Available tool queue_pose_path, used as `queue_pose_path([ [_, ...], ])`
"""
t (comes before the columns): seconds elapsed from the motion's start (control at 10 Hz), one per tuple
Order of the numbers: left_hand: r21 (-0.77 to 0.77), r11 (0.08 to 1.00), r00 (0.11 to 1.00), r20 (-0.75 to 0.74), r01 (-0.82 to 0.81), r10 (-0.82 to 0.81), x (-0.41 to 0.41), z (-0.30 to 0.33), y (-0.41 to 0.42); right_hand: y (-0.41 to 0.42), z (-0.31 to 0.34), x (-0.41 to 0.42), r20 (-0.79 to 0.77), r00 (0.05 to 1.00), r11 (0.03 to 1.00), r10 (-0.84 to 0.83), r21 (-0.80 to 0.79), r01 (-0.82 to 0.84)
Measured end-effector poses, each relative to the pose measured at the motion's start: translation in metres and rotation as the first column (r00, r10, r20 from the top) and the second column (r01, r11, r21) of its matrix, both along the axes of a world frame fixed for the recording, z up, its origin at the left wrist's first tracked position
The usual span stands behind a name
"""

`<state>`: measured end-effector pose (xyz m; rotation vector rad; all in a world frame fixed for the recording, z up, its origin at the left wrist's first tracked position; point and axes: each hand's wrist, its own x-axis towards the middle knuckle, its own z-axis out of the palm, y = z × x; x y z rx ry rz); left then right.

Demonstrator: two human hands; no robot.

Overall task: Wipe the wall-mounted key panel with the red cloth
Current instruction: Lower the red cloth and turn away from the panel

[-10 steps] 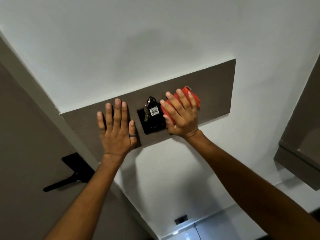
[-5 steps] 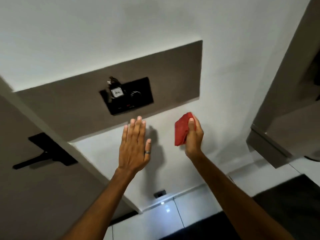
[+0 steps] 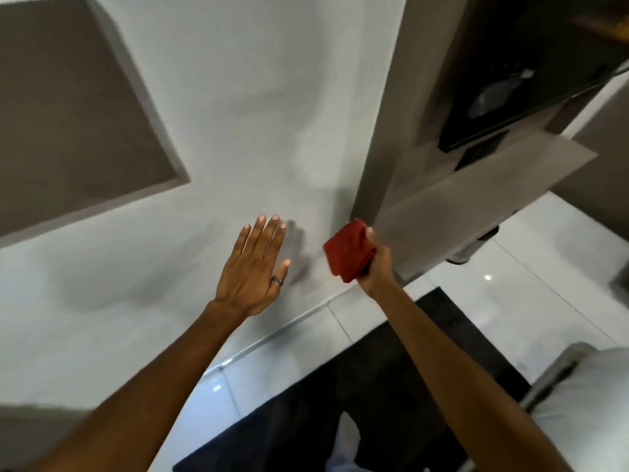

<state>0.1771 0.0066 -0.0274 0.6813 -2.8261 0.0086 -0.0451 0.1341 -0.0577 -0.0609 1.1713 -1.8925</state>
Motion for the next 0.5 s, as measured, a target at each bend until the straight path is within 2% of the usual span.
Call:
queue_pose_path([
  [0.1,0.042,0.998,0.998,0.009,0.054,-0.054,-0.063,-0.013,0.010,0.022,-0.008,-0.088,-0.611,0.789,0.973,0.069,0.216,0.082],
  [0.2,0.072,0.995,0.998,0.026,0.062,-0.064,-0.110,-0.032,0.014,0.023,-0.045,-0.159,-0.902,0.109,0.890,0.418,0.430,0.150],
  [0.3,0.095,0.995,0.996,0.080,0.024,-0.032,-0.143,-0.047,0.020,0.022,-0.096,-0.184,-0.478,-0.264,0.531,0.838,0.826,0.188],
  [0.4,0.107,0.994,0.993,0.113,0.005,-0.017,-0.155,-0.052,0.023,0.025,-0.113,-0.190,-0.424,-0.327,0.511,0.844,0.823,0.250],
  [0.5,0.083,0.995,0.994,0.097,-0.060,0.052,-0.147,-0.039,0.025,0.028,-0.102,-0.182,-0.478,-0.304,0.551,0.824,0.803,0.229],
])
